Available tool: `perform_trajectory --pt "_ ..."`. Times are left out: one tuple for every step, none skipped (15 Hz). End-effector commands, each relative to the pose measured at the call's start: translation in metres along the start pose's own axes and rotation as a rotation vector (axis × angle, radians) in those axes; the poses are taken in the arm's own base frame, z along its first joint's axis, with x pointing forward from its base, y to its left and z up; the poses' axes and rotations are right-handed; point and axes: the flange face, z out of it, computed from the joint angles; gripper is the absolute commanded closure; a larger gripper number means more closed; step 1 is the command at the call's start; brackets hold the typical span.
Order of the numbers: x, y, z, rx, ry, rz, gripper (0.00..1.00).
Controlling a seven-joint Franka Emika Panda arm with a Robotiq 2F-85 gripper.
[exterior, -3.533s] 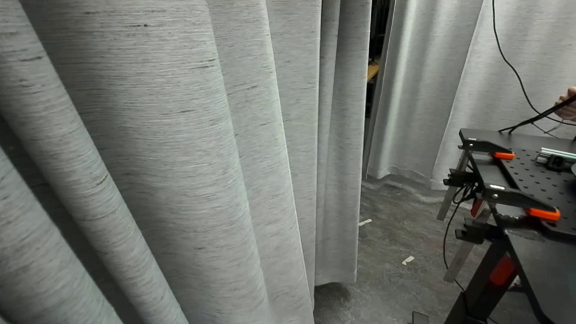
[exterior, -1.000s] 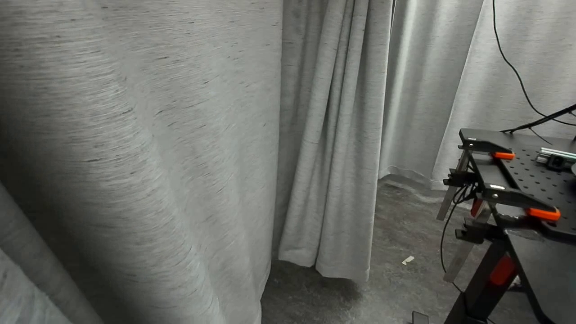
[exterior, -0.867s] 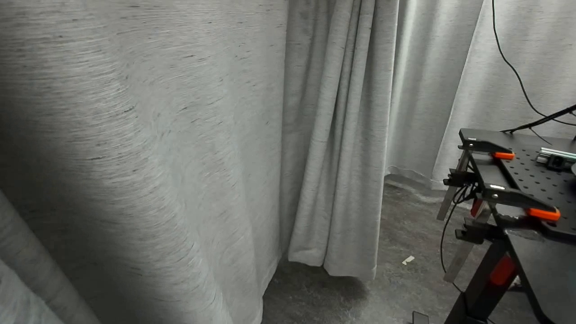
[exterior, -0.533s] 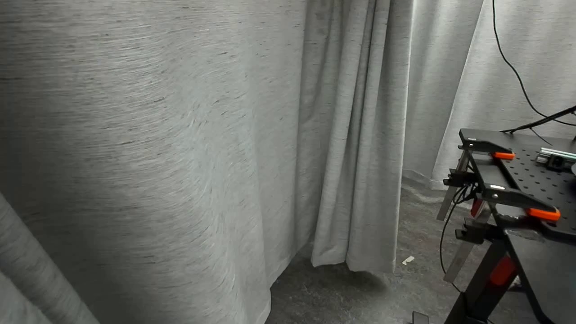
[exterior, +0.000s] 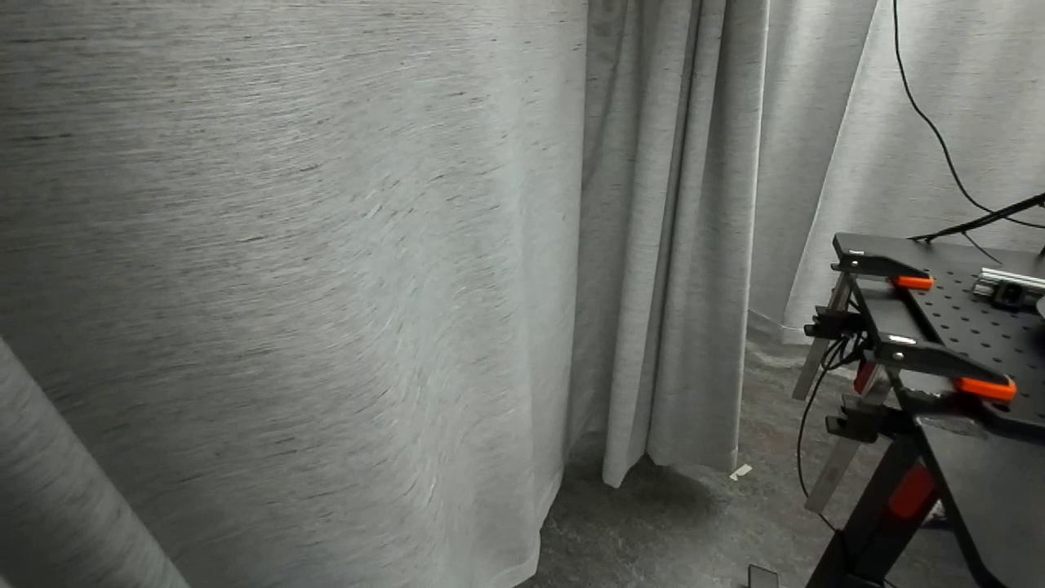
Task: Draw the curtains
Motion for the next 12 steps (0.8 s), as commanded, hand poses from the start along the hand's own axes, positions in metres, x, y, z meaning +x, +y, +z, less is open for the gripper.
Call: perform_trajectory --pt "-0.009 0.006 0.069 -0.107 -0.085 0.077 0.99" --pt "-0.010 0.001 0.069 -0.108 -0.089 0.094 0.99" --pt "-0.012 -0.002 0.070 -0.108 -0.096 0.105 0.99" --pt "-0.015 -0.008 0.070 -0.103 -0.113 0.110 0.99" --pt "-0.020 -0.016 0.070 -0.095 -0.132 0.105 0.99" --pt "-0.027 -0.028 0.069 -0.089 -0.149 0.093 0.99" --pt "-0.033 -0.043 0.064 -0.076 -0.156 0.076 0.99" --pt "-0.040 -0.058 0.054 -0.053 -0.154 0.047 0.99" --pt "-0.046 -0.074 0.042 -0.025 -0.148 0.014 0.99" --pt "-0.054 -0.093 0.027 0.012 -0.143 -0.031 0.99" --pt "-0.063 -0.108 0.015 0.040 -0.140 -0.073 0.99" --pt "-0.072 -0.125 0.001 0.077 -0.133 -0.131 0.99"
